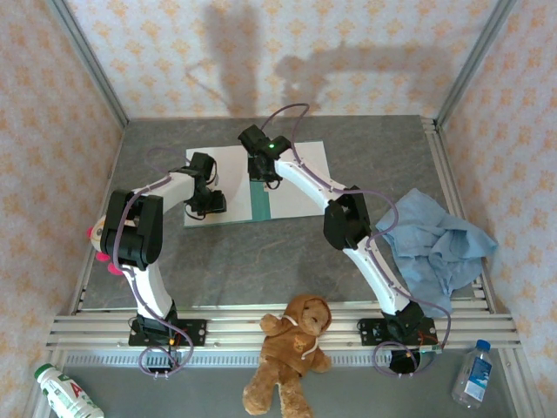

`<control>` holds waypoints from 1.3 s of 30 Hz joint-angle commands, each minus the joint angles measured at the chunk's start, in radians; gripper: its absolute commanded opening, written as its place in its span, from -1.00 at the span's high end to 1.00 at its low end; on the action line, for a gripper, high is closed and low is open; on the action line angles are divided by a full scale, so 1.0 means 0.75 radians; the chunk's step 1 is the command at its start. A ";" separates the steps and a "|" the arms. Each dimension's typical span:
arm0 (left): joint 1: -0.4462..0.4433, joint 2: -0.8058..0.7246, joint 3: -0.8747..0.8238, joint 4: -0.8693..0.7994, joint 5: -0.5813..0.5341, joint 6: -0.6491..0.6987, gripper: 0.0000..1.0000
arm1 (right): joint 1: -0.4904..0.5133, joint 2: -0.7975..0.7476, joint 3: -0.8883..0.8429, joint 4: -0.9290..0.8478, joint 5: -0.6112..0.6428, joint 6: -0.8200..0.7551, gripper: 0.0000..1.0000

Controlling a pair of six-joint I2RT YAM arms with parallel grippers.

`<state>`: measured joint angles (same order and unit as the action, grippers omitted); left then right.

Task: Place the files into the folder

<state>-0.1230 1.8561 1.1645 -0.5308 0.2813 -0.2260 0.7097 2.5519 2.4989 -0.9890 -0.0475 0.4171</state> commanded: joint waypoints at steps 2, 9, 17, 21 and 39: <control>-0.008 0.043 0.019 -0.057 -0.015 0.019 0.26 | -0.009 0.011 -0.004 -0.057 0.053 -0.020 0.71; -0.007 0.050 0.025 -0.068 -0.016 0.023 0.26 | -0.014 0.009 -0.024 -0.058 0.039 -0.029 0.80; -0.006 0.055 0.039 -0.080 -0.015 0.029 0.26 | -0.027 0.010 -0.051 -0.062 0.029 -0.027 0.80; -0.007 0.057 0.043 -0.085 -0.014 0.029 0.26 | -0.031 0.009 -0.063 -0.068 0.029 -0.030 0.80; -0.006 0.063 0.048 -0.101 -0.022 0.040 0.26 | -0.038 -0.024 -0.182 -0.033 0.025 -0.038 0.85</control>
<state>-0.1230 1.8729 1.1915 -0.5545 0.2817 -0.2134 0.7040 2.5504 2.3974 -0.9791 -0.0792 0.3988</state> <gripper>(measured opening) 0.368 0.080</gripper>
